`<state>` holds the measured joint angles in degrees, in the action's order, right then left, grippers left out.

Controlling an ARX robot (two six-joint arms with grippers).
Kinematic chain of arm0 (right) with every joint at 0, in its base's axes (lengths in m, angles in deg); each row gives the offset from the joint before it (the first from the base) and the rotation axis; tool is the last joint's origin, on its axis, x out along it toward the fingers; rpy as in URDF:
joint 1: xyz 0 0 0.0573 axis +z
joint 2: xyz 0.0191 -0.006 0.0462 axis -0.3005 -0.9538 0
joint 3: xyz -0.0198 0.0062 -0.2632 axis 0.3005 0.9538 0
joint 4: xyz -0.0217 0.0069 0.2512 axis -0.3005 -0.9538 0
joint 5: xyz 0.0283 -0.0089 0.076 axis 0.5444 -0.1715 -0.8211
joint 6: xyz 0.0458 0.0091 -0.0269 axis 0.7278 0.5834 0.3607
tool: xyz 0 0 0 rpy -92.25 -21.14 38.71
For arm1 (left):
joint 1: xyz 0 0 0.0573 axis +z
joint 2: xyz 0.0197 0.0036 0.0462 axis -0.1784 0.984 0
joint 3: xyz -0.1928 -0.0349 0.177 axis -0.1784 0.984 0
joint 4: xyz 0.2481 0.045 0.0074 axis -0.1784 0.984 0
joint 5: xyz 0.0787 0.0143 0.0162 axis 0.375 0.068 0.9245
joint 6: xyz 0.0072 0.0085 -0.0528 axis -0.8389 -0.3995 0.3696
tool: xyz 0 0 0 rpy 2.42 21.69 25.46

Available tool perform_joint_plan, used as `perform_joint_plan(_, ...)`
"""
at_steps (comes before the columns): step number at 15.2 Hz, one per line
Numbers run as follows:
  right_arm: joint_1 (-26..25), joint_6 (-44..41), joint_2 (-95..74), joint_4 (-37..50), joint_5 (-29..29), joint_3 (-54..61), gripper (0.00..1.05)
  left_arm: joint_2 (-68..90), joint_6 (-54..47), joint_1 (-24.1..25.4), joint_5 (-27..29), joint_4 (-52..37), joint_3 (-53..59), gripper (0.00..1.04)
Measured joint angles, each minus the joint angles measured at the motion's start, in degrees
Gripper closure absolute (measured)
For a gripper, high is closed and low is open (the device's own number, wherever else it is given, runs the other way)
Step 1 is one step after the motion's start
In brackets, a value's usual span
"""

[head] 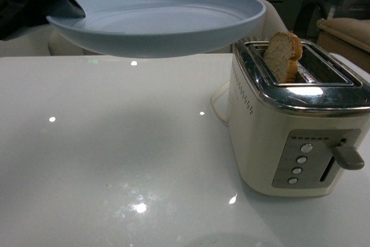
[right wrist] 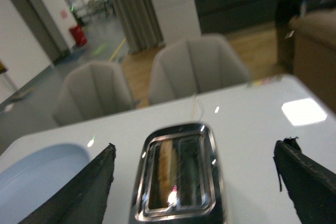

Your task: Left arm holds plate, right arm toasts bread

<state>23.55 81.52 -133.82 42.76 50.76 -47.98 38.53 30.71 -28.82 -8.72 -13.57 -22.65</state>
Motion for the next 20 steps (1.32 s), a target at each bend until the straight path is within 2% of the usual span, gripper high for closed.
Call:
perform_joint_plan(1,-6.4,-14.9,17.9,10.8,0.5,20.3,0.55,0.0,0.0,0.1,0.0,0.0,0.0,1.02)
perform_joint_plan(2,-6.1,-16.7,24.5,15.8,0.0,30.8,0.91,0.0,0.0,0.0,0.0,0.0,0.0,1.02)
perform_joint_plan(3,-6.1,-16.9,25.8,16.2,0.0,33.3,1.02,0.0,0.0,0.2,0.0,0.0,0.0,1.02)
perform_joint_plan(6,-6.1,-17.2,28.0,17.6,0.0,37.5,1.03,0.0,0.0,0.2,0.0,0.0,0.0,1.02)
perform_joint_plan(20,-6.1,-17.2,36.8,15.8,0.0,42.9,1.03,0.0,0.0,0.2,0.0,0.0,0.0,1.02)
